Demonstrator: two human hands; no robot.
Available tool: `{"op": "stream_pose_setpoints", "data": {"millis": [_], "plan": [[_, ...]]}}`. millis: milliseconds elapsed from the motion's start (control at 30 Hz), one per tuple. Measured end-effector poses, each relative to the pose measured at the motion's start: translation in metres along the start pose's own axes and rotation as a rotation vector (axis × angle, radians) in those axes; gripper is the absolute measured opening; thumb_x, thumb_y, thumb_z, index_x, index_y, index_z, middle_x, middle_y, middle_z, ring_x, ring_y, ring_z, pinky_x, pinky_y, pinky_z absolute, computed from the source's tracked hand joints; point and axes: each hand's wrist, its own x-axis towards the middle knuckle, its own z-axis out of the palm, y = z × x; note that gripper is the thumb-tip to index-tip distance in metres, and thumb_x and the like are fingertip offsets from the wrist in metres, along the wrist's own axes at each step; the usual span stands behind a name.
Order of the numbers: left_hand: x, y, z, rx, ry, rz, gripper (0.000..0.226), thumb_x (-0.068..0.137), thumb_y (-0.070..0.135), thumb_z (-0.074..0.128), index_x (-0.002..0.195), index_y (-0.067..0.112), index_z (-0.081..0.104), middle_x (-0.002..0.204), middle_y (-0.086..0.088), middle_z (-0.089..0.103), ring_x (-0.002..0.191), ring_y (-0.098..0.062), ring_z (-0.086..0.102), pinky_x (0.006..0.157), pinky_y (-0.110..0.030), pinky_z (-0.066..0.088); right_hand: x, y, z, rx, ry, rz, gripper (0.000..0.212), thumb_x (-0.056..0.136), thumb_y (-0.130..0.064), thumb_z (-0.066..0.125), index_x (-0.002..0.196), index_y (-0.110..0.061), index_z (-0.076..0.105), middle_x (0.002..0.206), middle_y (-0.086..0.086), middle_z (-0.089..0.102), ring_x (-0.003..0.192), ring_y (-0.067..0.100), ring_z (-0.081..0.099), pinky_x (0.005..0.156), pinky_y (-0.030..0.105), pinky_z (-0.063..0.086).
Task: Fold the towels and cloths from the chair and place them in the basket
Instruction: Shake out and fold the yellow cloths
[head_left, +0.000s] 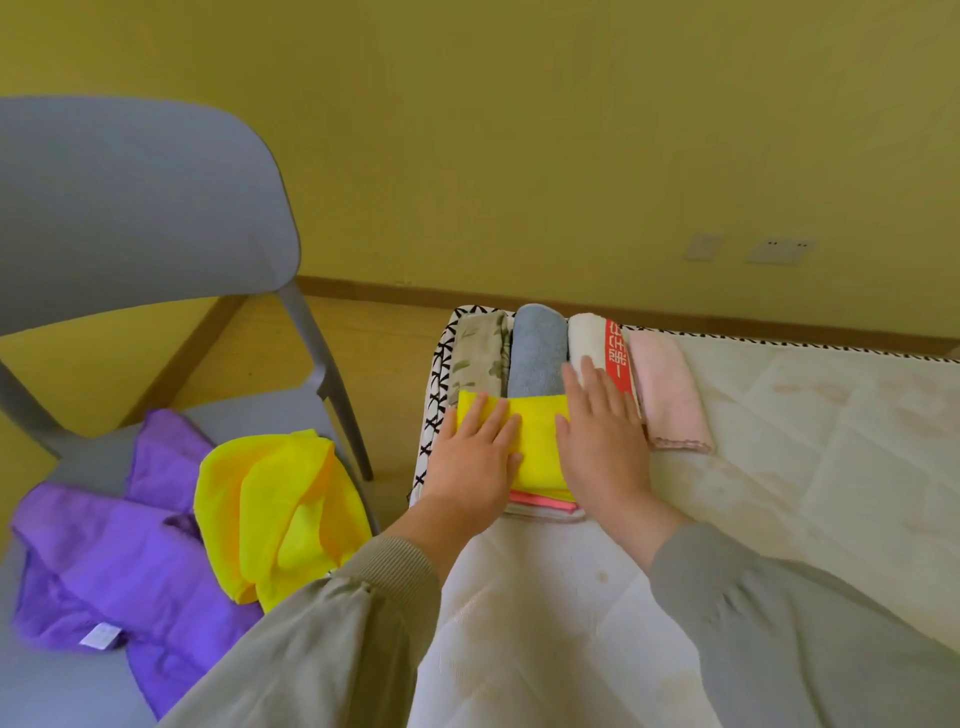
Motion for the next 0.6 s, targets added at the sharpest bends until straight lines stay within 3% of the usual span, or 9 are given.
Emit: {"op": "stream_pose_setpoints", "data": {"millis": [33,100,167,333,400,533,600], "plan": [[0.002,-0.001,-0.001,-0.002,-0.009,-0.003,0.053,0.103,0.038,0.015,0.153,0.020,0.010,0.161,0.001,0.001,0.147,-0.023,-0.010,0.117,-0.045,-0.006,-0.006,0.000,0.004,-0.030,-0.027,-0.074,0.047,0.097,-0.034,0.033,0.134,-0.011,0.052,0.140,0.010,0.050,0.129,0.027,0.048,0.101,0.047,0.041],[0.005,-0.003,0.001,-0.026,-0.056,-0.007,0.054,0.103,0.039,0.016,0.153,0.020,0.009,0.161,0.002,0.002,0.147,-0.021,-0.010,0.118,-0.044,-0.005,-0.019,0.003,0.015,-0.063,-0.179,-0.109,0.066,0.101,-0.039,0.009,0.122,-0.008,0.063,0.129,0.010,0.061,0.122,0.024,0.055,0.097,0.048,0.045],[0.003,-0.002,0.005,-0.033,-0.092,0.004,0.054,0.103,0.039,0.017,0.153,0.020,0.009,0.161,0.002,0.003,0.147,-0.019,-0.009,0.117,-0.043,-0.005,-0.032,0.004,0.023,-0.078,-0.299,-0.083,0.076,0.100,-0.040,0.000,0.119,-0.005,0.065,0.123,0.011,0.064,0.117,0.024,0.059,0.095,0.047,0.047],[0.001,-0.004,0.015,-0.101,-0.146,0.001,0.054,0.103,0.038,0.019,0.153,0.021,0.006,0.160,0.004,-0.002,0.147,-0.016,-0.010,0.118,-0.043,-0.005,-0.035,0.000,0.036,-0.096,-0.361,-0.066,0.058,0.088,-0.037,0.030,0.117,-0.001,0.065,0.120,0.015,0.065,0.113,0.027,0.062,0.093,0.046,0.050],[0.002,-0.004,0.015,-0.137,-0.199,0.001,0.055,0.103,0.039,0.019,0.153,0.023,0.002,0.160,0.006,-0.007,0.146,-0.015,-0.014,0.119,-0.044,-0.003,-0.036,0.001,0.037,-0.080,-0.369,-0.058,0.065,0.088,-0.040,0.023,0.127,-0.001,0.058,0.132,0.015,0.057,0.124,0.028,0.053,0.102,0.046,0.041],[-0.004,-0.015,0.002,-0.110,-0.229,0.065,0.056,0.103,0.040,0.023,0.153,0.023,0.002,0.160,0.006,-0.008,0.146,-0.015,-0.015,0.117,-0.046,-0.003,-0.035,-0.004,0.029,-0.074,-0.460,-0.050,0.091,0.074,-0.046,-0.014,0.151,-0.009,0.017,0.159,0.007,0.014,0.147,0.021,0.009,0.119,0.041,0.007],[-0.016,-0.022,-0.008,-0.040,-0.183,0.105,0.055,0.103,0.038,0.023,0.153,0.022,0.005,0.160,0.004,-0.005,0.146,-0.016,-0.013,0.117,-0.046,-0.004,-0.034,-0.010,0.020,-0.085,-0.498,0.008,0.083,0.078,-0.045,-0.011,0.152,-0.013,0.008,0.160,0.003,0.003,0.147,0.017,0.000,0.119,0.040,0.003]]}}
